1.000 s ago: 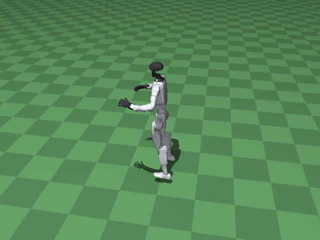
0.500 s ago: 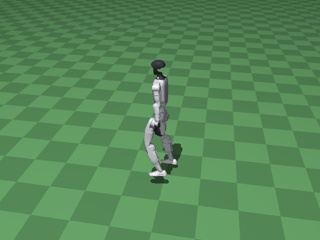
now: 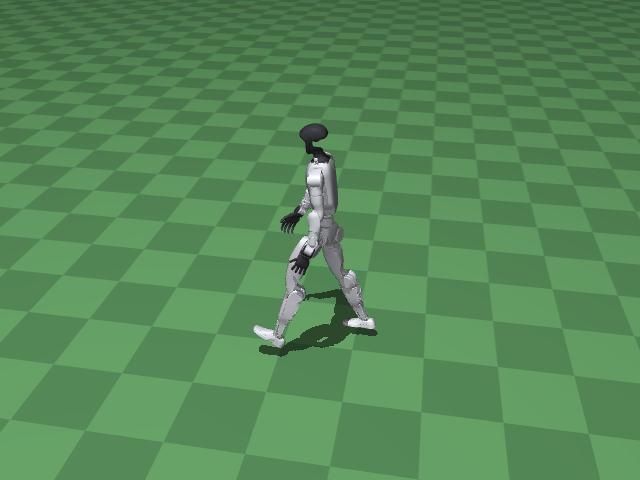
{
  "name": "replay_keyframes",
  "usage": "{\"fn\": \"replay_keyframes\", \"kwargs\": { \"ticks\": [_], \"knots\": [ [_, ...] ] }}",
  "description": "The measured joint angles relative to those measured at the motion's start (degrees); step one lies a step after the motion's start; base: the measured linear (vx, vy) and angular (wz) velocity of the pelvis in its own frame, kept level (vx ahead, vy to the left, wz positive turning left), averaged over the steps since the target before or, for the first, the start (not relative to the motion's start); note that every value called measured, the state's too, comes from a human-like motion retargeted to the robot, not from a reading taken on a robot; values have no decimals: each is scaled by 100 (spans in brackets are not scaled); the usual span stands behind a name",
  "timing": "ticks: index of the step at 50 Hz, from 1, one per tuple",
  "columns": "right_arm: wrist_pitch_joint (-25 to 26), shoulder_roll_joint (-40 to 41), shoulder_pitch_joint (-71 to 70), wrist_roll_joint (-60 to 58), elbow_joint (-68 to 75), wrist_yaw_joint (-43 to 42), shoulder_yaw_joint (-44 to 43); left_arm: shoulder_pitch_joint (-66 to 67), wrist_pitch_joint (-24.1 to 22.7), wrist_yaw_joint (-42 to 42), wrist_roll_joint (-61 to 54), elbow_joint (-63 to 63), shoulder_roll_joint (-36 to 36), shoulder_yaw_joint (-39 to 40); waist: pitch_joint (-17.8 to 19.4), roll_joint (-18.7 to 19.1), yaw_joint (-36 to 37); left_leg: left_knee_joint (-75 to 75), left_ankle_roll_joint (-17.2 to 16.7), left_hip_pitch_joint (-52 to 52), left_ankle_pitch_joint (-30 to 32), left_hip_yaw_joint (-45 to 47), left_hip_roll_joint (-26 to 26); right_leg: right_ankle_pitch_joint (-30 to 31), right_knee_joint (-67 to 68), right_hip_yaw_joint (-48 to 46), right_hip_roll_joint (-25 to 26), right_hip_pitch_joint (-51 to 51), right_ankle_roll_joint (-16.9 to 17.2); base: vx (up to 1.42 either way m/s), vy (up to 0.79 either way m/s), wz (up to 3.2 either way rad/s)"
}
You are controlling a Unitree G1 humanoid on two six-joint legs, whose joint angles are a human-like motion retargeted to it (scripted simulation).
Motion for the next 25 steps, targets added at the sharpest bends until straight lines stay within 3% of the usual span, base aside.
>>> {"fn": "replay_keyframes", "kwargs": {
  "ticks": [8,16,23,25],
  "knots": [
    [-62,213,-60,75,-227,50,325,-146,-151,82,-86,-58,137,-94,-54,-187,68,0,-121,94,460,192,88,246,43,322,-92,-60,4,32,25,-28],
    [-19,174,-59,189,-181,26,262,-588,-103,152,134,130,375,-124,-4,-277,237,0,-89,126,926,307,-40,1223,536,387,-138,-304,-11,37,36,4],
    [-139,-61,295,289,-656,-80,292,-715,-10,170,578,254,581,-434,-163,7,215,0,63,399,1040,47,-136,1910,2578,81,128,-1186,-200,38,39,15],
    [-141,-139,394,307,-854,-139,264,-816,101,134,764,338,633,-584,-222,114,129,0,46,492,951,-43,-158,1508,3284,-92,219,-1579,-380,33,34,26]
  ]
}}
